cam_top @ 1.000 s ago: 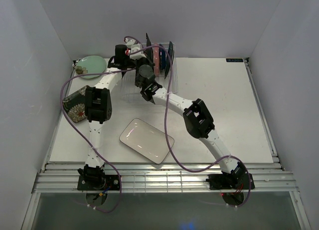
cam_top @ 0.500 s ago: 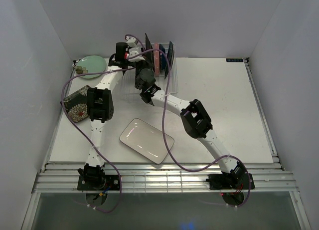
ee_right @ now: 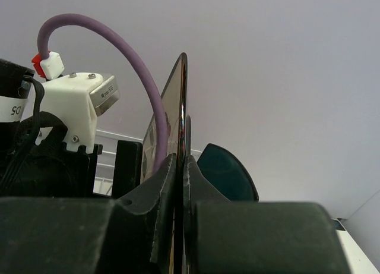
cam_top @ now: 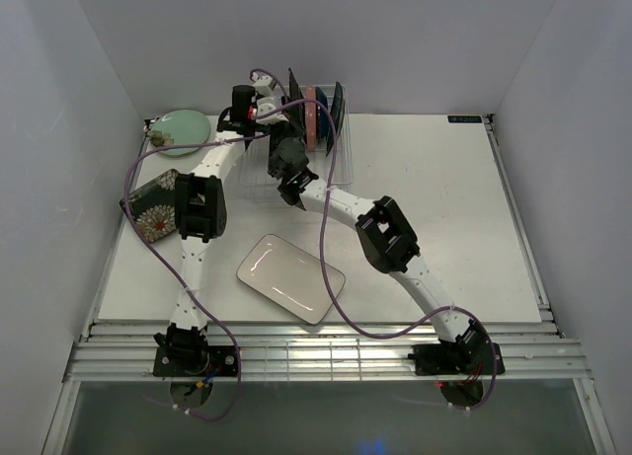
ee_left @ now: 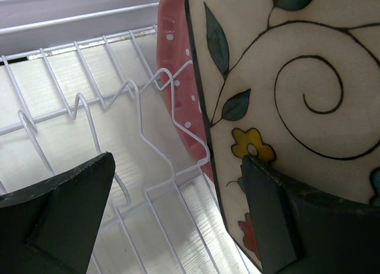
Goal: Load the plates into the dish rack
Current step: Insert the plate into the dish rack.
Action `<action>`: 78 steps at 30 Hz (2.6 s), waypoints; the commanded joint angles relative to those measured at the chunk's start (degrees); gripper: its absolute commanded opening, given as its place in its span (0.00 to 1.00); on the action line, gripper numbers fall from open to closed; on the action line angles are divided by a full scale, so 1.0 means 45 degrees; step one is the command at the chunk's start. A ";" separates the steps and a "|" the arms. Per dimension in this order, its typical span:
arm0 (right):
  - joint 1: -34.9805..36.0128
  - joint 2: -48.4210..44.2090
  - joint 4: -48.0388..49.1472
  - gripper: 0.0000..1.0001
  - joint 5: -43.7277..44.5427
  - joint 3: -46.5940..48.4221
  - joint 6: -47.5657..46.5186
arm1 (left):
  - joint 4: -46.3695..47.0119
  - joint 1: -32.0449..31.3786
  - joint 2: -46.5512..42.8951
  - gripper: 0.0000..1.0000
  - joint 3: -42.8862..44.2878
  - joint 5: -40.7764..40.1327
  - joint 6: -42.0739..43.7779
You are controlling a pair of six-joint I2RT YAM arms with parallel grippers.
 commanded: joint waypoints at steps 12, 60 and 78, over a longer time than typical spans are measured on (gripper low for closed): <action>-0.0690 -0.0187 0.1113 0.08 -0.1355 0.1254 0.2180 | -0.0281 -0.0675 -0.0318 0.98 0.0139 0.0047 0.0442; -0.0124 0.1355 0.7322 0.08 -0.3171 0.0921 -0.1335 | -0.0672 -0.1046 0.0112 0.98 0.1447 -0.1359 0.0930; -0.1139 0.1688 0.7129 0.08 -0.1962 0.0980 0.0657 | -0.0613 -0.1065 0.0014 0.98 0.1154 -0.1398 0.1204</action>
